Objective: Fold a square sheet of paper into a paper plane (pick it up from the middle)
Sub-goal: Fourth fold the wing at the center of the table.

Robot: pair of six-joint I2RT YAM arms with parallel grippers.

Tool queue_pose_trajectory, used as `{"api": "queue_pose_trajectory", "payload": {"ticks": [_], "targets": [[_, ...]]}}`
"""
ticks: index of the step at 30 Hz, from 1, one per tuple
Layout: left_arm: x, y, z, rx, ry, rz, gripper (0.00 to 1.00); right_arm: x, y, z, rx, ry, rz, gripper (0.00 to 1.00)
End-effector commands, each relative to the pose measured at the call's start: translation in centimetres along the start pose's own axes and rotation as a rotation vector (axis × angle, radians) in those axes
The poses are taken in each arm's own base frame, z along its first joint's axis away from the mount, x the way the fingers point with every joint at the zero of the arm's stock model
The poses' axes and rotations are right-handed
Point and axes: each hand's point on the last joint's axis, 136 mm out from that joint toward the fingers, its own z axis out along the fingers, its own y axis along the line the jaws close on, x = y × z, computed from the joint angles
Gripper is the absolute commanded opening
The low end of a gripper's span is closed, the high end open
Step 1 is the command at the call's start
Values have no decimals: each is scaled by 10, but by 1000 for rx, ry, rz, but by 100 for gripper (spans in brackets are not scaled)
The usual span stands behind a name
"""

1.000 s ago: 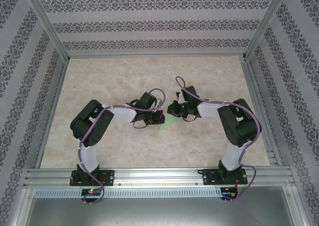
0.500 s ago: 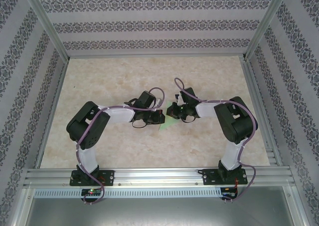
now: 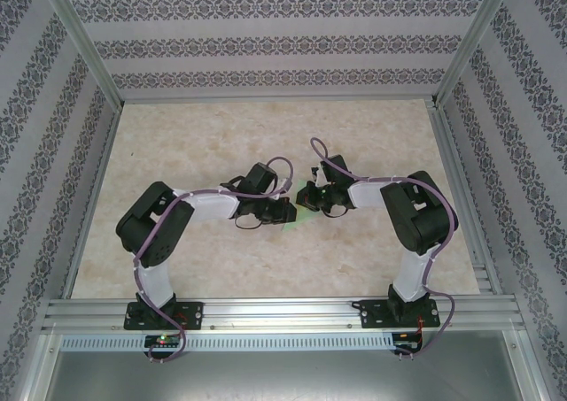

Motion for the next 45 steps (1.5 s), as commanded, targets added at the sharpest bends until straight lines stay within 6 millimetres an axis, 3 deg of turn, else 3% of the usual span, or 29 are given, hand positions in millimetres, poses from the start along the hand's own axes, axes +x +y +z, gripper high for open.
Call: {"api": "queue_pose_trajectory", "payload": {"ticks": [1, 19, 33, 36, 41, 45], "targets": [[6, 2, 8, -4, 32, -28, 14, 19, -40, 10, 126, 57, 61, 7], [33, 37, 10, -90, 57, -81, 13, 23, -47, 13, 149, 73, 68, 7], [67, 51, -6, -110, 89, -81, 6, 27, -54, 13, 168, 86, 76, 7], [53, 37, -11, -79, 39, -35, 4, 27, -55, 13, 169, 88, 77, 7], [8, -7, -28, 9, -122, 83, 3, 27, -55, 13, 172, 87, 80, 7], [-15, -14, -23, -6, -163, 111, 3, 26, -55, 14, 171, 86, 85, 7]]}}
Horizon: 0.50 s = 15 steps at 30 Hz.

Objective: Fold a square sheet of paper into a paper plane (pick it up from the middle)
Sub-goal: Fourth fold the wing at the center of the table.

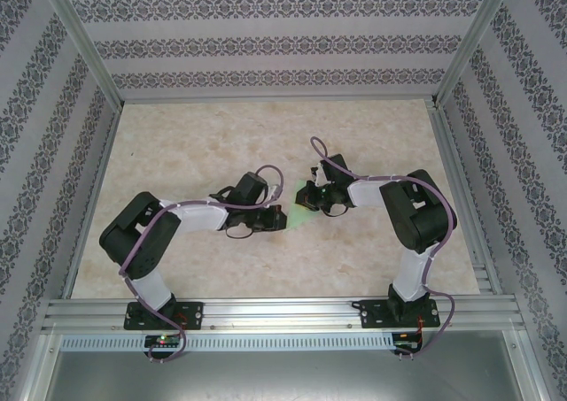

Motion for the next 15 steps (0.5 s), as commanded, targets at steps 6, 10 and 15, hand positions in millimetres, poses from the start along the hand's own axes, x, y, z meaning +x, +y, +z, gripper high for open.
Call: {"api": "queue_pose_trajectory", "payload": {"ticks": [6, 10, 15], "targets": [[-39, -11, 23, 17, -82, 70, 3, 26, -55, 13, 178, 68, 82, 7], [-41, -8, 32, 20, -76, 69, 3, 26, -56, 13, 181, 69, 82, 7], [-43, -6, 37, 31, -84, 71, 3, 27, -57, 13, 183, 71, 84, 7]]}}
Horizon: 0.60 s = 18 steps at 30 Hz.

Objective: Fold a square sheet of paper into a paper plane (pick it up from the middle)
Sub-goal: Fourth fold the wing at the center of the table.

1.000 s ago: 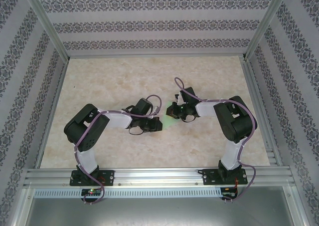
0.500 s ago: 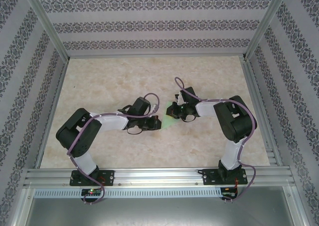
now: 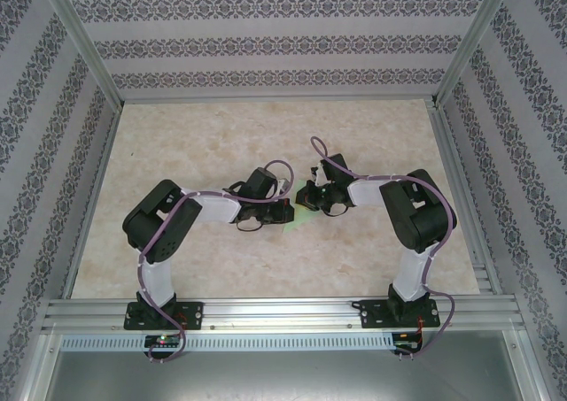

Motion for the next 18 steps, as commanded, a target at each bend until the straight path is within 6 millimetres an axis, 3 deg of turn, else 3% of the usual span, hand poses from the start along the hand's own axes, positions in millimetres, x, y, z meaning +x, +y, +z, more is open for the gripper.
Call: {"api": "queue_pose_trajectory", "payload": {"ticks": [1, 12, 18], "targets": [[-18, -18, 3, 52, -59, 58, 3, 27, -58, 13, 184, 66, 83, 7], [-12, -8, 13, 49, -39, 44, 2, 29, -61, 15, 190, 72, 93, 7], [32, 15, 8, -28, 101, 43, 0, 30, -63, 15, 195, 75, 98, 7]]}}
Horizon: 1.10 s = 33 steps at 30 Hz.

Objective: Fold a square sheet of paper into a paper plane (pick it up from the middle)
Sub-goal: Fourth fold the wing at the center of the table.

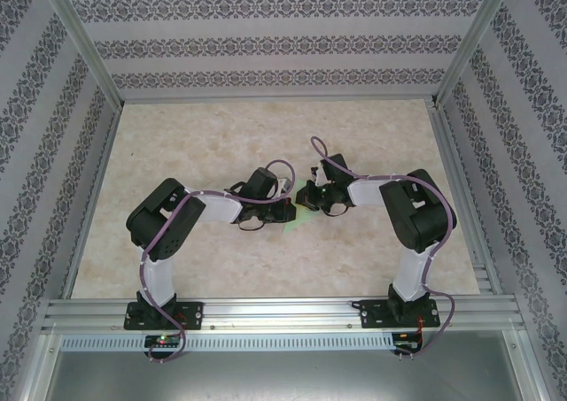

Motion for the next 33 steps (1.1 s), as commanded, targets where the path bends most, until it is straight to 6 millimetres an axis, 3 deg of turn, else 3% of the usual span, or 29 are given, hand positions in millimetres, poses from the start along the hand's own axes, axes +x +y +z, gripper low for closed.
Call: {"api": "queue_pose_trajectory", "payload": {"ticks": [1, 7, 15, 19, 24, 28, 33], "targets": [[46, 20, -1, -71, 143, 16, 0, 30, -63, 15, 199, 75, 96, 7], [95, 43, -17, -134, 230, -18, 0, 31, -67, 16, 207, 79, 101, 7], [112, 44, -32, -112, 212, -20, 0, 32, -71, 14, 221, 81, 105, 7], [96, 26, -40, -81, 156, 40, 0, 33, -70, 14, 219, 82, 104, 7], [53, -10, -54, -16, -3, 95, 0, 30, -65, 13, 206, 76, 99, 7], [31, -17, -53, -12, -80, 82, 0, 26, -56, 12, 185, 70, 88, 7], [20, -16, -34, 3, -78, 45, 0, 20, -45, 11, 158, 62, 75, 7]]}}
